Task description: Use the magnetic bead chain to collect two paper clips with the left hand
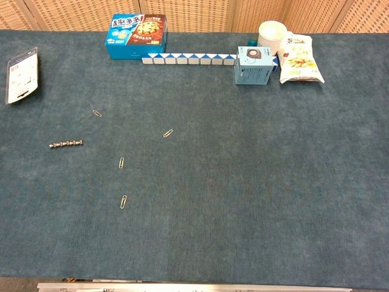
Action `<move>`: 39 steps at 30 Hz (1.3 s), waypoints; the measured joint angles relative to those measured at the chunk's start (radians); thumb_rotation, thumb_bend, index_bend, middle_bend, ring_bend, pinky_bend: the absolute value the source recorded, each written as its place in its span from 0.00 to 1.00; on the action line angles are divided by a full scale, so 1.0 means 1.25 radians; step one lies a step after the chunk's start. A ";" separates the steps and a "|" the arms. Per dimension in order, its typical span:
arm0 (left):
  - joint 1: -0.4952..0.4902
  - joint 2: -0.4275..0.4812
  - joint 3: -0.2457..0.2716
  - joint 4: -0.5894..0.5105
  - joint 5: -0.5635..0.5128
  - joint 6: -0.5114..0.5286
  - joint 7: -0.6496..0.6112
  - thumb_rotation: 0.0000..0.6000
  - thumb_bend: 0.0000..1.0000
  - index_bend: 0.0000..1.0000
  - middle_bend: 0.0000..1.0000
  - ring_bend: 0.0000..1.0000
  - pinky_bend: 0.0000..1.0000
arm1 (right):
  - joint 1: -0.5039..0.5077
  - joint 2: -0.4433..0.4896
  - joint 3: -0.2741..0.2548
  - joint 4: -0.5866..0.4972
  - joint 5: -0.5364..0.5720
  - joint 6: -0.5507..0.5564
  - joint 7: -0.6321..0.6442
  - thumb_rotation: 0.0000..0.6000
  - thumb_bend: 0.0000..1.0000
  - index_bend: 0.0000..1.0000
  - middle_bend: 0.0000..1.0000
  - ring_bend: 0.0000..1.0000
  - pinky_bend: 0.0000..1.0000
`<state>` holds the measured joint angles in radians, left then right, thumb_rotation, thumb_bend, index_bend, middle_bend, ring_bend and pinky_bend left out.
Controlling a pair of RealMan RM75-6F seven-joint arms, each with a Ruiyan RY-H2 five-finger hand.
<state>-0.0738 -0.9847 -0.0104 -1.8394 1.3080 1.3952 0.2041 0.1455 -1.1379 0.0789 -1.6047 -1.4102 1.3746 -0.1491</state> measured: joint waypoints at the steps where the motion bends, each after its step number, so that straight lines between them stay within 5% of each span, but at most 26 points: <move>1: 0.000 -0.001 0.000 0.000 0.001 0.001 0.000 1.00 0.17 0.33 0.03 0.00 0.07 | -0.001 0.000 0.000 0.000 -0.001 0.001 0.001 1.00 0.00 0.39 0.42 0.39 0.70; 39: -0.008 -0.015 0.003 0.000 -0.009 -0.020 0.038 1.00 0.17 0.33 0.04 0.00 0.07 | -0.009 0.012 0.003 -0.005 0.009 0.008 0.021 1.00 0.00 0.39 0.42 0.39 0.70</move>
<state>-0.0844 -1.0029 -0.0066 -1.8388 1.2971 1.3699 0.2521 0.1348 -1.1224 0.0820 -1.6109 -1.3984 1.3840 -0.1224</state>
